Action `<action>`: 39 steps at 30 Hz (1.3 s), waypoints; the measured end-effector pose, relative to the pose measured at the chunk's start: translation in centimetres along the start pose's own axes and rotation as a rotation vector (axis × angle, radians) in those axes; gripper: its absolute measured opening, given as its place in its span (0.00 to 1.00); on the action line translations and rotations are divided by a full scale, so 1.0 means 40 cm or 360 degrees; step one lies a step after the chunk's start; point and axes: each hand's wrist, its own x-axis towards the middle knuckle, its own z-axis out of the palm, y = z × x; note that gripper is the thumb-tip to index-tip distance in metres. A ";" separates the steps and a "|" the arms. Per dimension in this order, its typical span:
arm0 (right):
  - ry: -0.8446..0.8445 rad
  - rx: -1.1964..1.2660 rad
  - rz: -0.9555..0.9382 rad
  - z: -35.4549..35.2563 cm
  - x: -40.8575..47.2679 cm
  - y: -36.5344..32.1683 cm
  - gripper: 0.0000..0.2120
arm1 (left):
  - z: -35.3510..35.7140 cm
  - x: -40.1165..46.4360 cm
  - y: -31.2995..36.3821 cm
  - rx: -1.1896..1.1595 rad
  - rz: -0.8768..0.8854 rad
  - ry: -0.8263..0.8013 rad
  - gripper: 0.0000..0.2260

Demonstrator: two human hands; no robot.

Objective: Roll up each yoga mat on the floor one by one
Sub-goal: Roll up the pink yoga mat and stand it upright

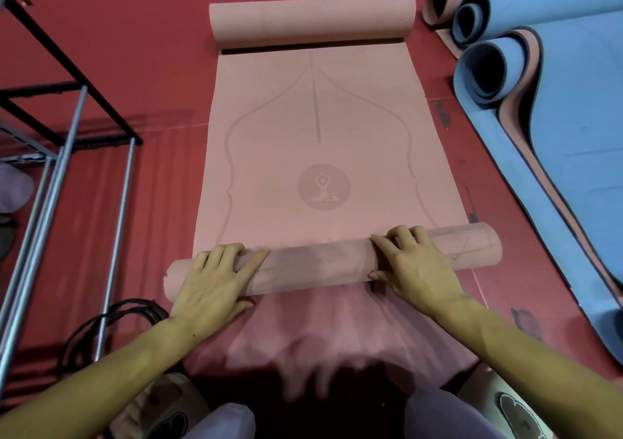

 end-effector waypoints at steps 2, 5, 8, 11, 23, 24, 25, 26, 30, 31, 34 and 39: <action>0.0014 0.0059 0.0009 0.000 0.006 0.006 0.38 | 0.000 0.007 -0.005 0.0009 0.0005 -0.0022 0.49; -0.0068 0.0179 -0.0056 -0.005 0.021 0.038 0.36 | 0.001 0.020 -0.020 -0.0036 -0.0001 -0.0035 0.48; -0.0167 0.0342 0.0032 -0.011 0.033 0.073 0.37 | 0.001 0.021 -0.045 -0.0146 -0.0033 0.0011 0.43; -0.0045 0.0226 0.0140 -0.002 0.033 0.089 0.38 | -0.005 0.029 -0.058 -0.0187 -0.0026 0.0033 0.36; 0.0051 0.0139 0.0130 0.015 0.043 0.103 0.39 | -0.014 0.070 -0.114 -0.0435 -0.0101 -0.0127 0.34; 0.0062 0.0134 0.0124 0.017 0.045 0.104 0.38 | -0.011 0.072 -0.116 -0.0442 -0.0104 -0.0147 0.34; 0.0059 0.0108 0.0115 0.018 0.046 0.105 0.37 | -0.009 0.075 -0.118 -0.0454 -0.0108 -0.0162 0.34; 0.0046 0.0075 0.0106 0.018 0.047 0.105 0.36 | -0.008 0.077 -0.119 -0.0475 -0.0113 -0.0169 0.34; -0.0006 0.0002 0.0101 0.020 0.036 0.106 0.34 | 0.001 0.075 -0.124 -0.0575 -0.0089 -0.0215 0.33; -0.0018 0.0005 0.0094 0.020 0.030 0.108 0.34 | 0.002 0.071 -0.126 -0.0584 -0.0062 -0.0246 0.34; -0.0102 0.0052 0.0070 0.019 0.003 0.118 0.35 | 0.005 0.049 -0.119 -0.0603 0.0052 -0.0332 0.35; -0.0440 0.0104 0.0081 0.008 -0.025 0.128 0.37 | 0.026 0.001 -0.093 -0.0823 0.0181 -0.0511 0.35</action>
